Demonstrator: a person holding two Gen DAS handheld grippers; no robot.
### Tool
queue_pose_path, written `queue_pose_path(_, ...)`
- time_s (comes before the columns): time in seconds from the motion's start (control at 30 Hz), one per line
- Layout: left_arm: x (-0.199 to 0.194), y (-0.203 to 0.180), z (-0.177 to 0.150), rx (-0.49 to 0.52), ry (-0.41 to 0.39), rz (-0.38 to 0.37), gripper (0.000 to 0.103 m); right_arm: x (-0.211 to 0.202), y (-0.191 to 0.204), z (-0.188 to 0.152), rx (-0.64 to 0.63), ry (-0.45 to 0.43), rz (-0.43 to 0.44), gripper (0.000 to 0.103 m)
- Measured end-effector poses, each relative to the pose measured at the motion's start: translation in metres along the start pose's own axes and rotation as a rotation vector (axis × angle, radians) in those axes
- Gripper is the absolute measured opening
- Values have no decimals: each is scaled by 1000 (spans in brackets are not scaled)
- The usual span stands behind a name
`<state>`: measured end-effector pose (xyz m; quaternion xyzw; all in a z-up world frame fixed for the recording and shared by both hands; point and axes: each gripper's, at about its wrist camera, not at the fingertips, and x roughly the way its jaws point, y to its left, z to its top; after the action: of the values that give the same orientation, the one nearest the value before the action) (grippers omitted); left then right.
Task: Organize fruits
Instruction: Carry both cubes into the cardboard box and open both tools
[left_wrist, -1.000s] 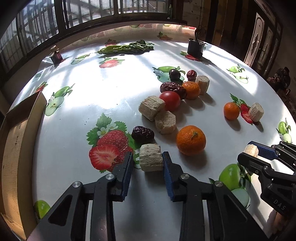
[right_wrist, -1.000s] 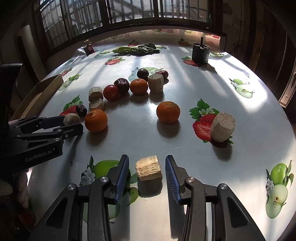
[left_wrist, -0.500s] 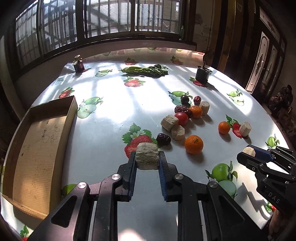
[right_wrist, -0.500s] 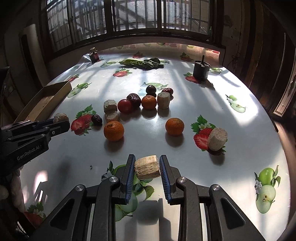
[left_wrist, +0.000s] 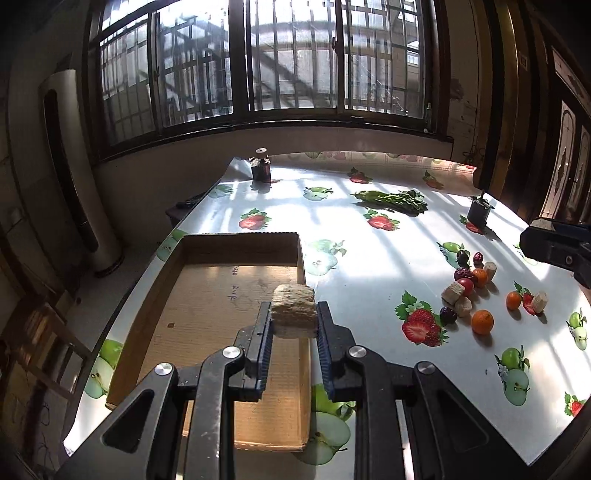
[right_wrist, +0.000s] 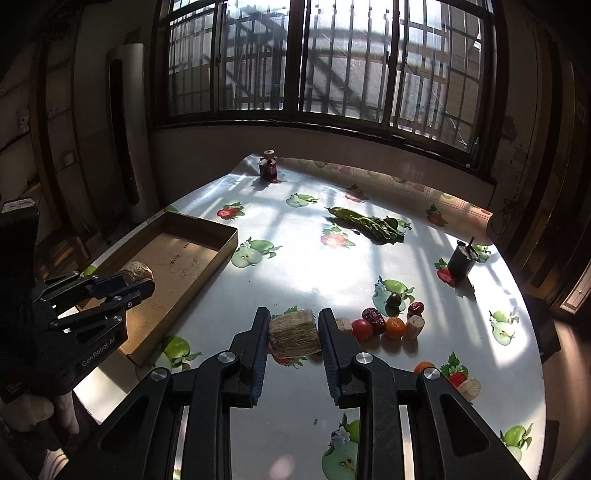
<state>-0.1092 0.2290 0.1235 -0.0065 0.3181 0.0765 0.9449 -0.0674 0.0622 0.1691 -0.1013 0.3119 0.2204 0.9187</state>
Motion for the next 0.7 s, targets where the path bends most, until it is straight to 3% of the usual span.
queue_pose_path(0.17,21,55,18,-31,0,94,22,28,44,47,-25,1,113,29)
queue_pose_path(0.3,62,99,34,-81,73,126,22,79,76,65,-15,70,190,29)
queue_pose_path(0.47,125,147,37,-184,224,109,22,155,107,62,17,187,251,29)
queue_pose_path(0.7,170,156,31,-220,312,89,22,239,132,45,58,300,275,29)
